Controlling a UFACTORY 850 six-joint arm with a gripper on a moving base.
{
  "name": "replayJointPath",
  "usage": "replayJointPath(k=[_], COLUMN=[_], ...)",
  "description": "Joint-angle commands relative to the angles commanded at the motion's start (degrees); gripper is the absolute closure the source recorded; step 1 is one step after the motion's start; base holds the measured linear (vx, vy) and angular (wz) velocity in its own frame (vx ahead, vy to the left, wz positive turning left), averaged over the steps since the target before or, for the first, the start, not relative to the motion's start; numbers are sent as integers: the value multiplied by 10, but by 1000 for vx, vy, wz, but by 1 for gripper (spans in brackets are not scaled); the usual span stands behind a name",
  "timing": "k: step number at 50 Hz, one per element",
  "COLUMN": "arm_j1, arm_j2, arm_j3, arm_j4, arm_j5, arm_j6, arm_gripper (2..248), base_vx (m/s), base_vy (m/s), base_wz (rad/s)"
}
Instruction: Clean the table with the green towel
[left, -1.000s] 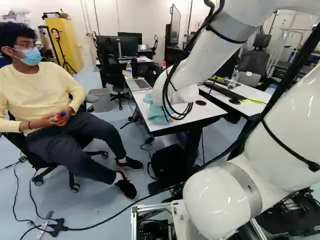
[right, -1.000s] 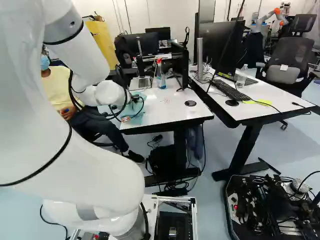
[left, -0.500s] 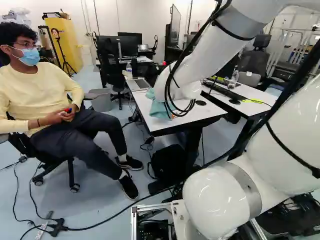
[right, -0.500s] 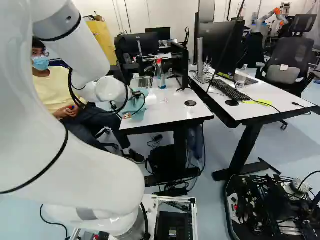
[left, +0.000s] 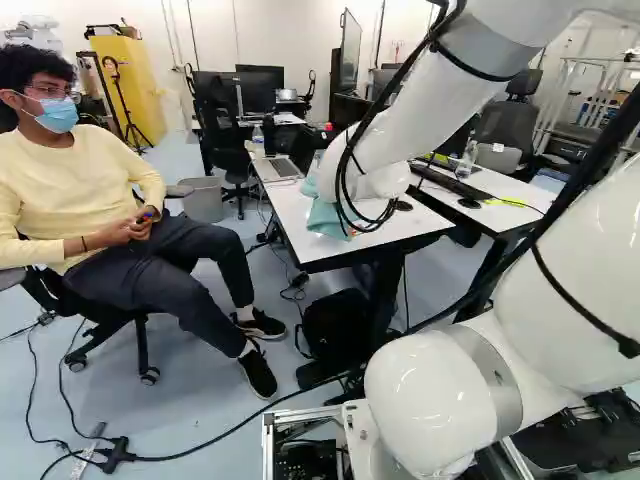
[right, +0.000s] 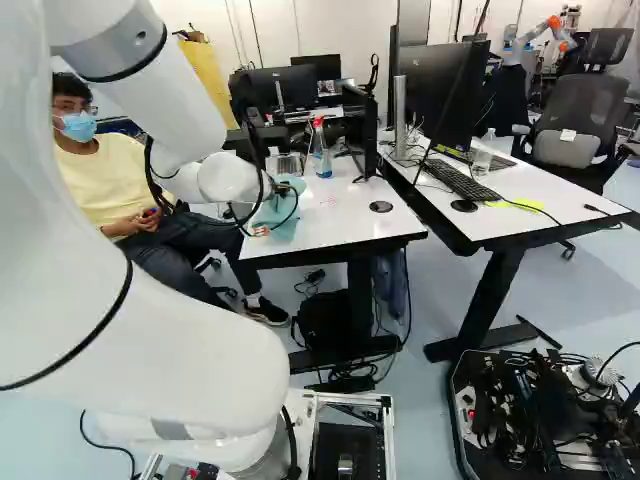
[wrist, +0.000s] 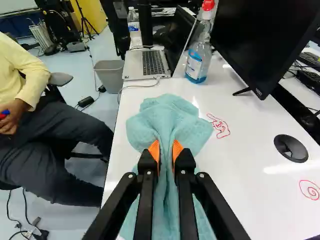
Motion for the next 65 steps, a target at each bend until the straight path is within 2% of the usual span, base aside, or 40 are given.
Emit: replayJointPath(k=[65], arm_j1=[-139], arm_j2=[3], arm_j3=[3], arm_j4=[0], arm_j5=[-9], arm_j6=[0], arm_gripper=[200], base_vx=[0], base_vy=[0], base_wz=[0])
